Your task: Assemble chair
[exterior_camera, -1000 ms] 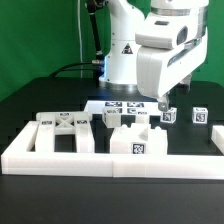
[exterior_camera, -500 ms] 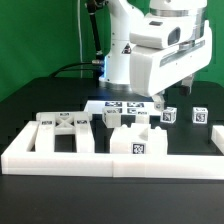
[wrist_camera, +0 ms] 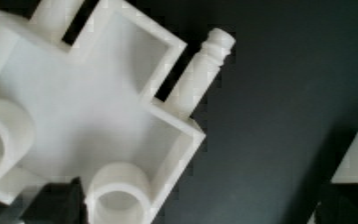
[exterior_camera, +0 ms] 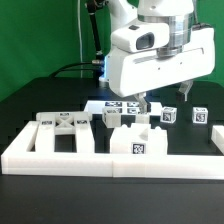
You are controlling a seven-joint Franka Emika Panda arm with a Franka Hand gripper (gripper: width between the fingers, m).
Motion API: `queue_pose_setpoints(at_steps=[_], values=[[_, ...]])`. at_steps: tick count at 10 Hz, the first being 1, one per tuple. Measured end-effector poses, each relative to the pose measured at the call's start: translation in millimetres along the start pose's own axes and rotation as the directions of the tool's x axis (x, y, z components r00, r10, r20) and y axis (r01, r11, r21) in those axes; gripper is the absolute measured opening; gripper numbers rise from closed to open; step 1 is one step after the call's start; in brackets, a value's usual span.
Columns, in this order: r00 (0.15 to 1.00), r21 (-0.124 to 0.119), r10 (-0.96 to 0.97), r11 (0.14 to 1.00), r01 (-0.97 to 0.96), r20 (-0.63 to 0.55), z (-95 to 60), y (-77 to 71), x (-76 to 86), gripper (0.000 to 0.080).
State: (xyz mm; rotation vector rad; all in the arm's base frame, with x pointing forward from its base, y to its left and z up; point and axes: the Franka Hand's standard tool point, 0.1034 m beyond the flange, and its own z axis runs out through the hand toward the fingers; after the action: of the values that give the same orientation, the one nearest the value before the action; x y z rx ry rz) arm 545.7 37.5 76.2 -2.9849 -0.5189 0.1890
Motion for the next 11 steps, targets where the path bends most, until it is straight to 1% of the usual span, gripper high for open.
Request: queue_pose_setpoints(at_steps=[2, 3, 4, 5, 6, 7, 8, 10, 11], values=[[0.989, 0.001, 0.151, 0.989, -0.151, 0.001, 0.8, 0.4, -0.4, 0.0650], [0.960, 0.004, 0.279, 0.960, -0.279, 0.008, 5.0, 6.9, -2.5, 0.0650], [0.927, 0.000, 0.376, 0.927, -0.376, 0.009, 9.1, 14.8, -0.4, 0.0650], [0.896, -0.001, 0.445, 0.896, -0.445, 0.002, 9.8, 20.2, 6.3, 0.0650], [0.884, -0.001, 0.468, 0.884, -0.468, -0.001, 11.0, 23.0, 9.5, 0.0650], [0.883, -0.001, 0.469, 0.883, -0.469, -0.005, 16.9, 24.0, 11.4, 0.0650], [0.883, -0.001, 0.469, 0.883, -0.469, -0.016, 28.3, 22.7, 14.1, 0.0650], [0.888, -0.004, 0.459, 0.888, -0.459, -0.015, 40.5, 17.0, 16.0, 0.0650], [0.892, -0.006, 0.451, 0.892, -0.451, -0.014, 49.4, 13.3, 18.1, 0.0650]])
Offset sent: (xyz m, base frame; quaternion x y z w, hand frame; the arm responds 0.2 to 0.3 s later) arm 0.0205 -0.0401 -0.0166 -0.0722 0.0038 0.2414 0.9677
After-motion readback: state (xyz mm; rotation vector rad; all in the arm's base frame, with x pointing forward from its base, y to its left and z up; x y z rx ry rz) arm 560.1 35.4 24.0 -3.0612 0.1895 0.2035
